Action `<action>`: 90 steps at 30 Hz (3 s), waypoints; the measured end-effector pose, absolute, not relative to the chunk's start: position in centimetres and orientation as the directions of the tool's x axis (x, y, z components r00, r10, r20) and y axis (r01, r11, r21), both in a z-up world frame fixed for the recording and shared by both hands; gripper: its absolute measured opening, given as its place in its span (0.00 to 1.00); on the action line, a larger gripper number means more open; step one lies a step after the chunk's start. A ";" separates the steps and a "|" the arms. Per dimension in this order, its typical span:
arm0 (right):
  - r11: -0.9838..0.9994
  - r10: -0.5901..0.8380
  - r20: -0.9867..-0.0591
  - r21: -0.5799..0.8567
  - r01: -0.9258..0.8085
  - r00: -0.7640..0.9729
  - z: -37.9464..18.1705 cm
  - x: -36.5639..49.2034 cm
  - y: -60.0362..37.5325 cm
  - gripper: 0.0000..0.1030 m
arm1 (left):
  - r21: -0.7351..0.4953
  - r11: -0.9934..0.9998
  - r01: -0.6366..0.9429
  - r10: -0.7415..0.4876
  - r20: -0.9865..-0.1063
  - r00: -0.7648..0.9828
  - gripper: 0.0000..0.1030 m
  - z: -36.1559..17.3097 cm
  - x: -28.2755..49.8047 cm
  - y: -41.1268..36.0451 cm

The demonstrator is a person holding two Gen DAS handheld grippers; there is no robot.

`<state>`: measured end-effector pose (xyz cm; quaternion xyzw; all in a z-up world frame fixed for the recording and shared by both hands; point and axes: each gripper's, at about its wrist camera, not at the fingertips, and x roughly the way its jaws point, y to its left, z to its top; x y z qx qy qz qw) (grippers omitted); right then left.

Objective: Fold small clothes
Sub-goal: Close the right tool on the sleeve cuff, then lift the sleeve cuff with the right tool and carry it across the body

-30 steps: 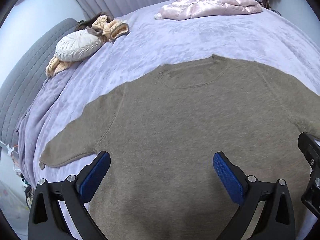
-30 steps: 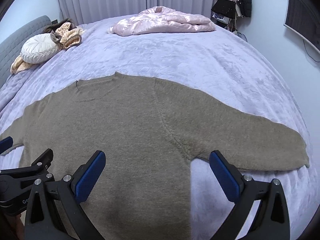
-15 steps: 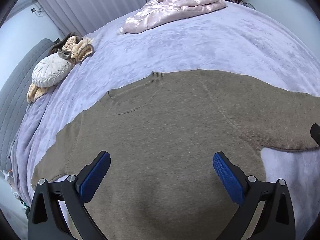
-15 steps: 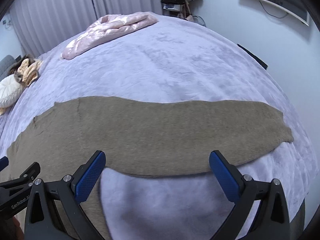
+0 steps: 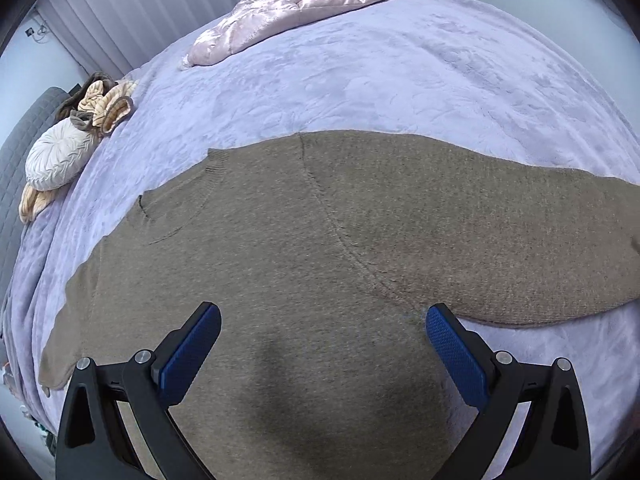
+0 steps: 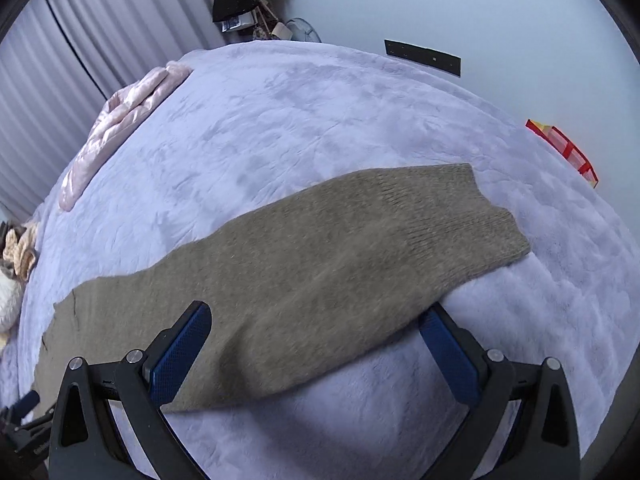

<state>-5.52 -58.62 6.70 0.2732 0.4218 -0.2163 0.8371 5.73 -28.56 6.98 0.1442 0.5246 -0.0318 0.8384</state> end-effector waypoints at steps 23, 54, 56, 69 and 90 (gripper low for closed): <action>0.701 -0.058 -0.746 0.442 0.559 0.663 4.9 -6.8 -66.7 0.21 | 0.055 0.969 0.241 -0.034 -0.936 0.350 1.00 2.3 8.8 -32.9; 0.941 -0.068 -0.573 0.234 0.243 0.816 23.3 -2.5 -48.4 0.06 | -0.096 0.995 0.038 -0.103 -0.926 0.363 1.00 5.1 7.4 -18.2; 0.953 -0.055 -0.575 0.213 0.215 0.816 23.6 -1.7 -46.2 0.06 | -0.099 0.995 0.023 -0.101 -0.926 0.364 1.00 4.9 7.2 -16.6; 0.988 0.014 -0.603 0.129 0.080 0.797 24.3 2.4 -33.4 0.06 | -0.163 0.985 -0.063 -0.130 -0.924 0.360 1.00 3.4 6.2 -8.2; 0.992 0.118 -0.669 0.046 -0.118 0.734 21.1 5.4 -15.1 0.06 | -0.103 0.987 -0.124 -0.049 -0.924 0.378 1.00 3.0 3.6 2.0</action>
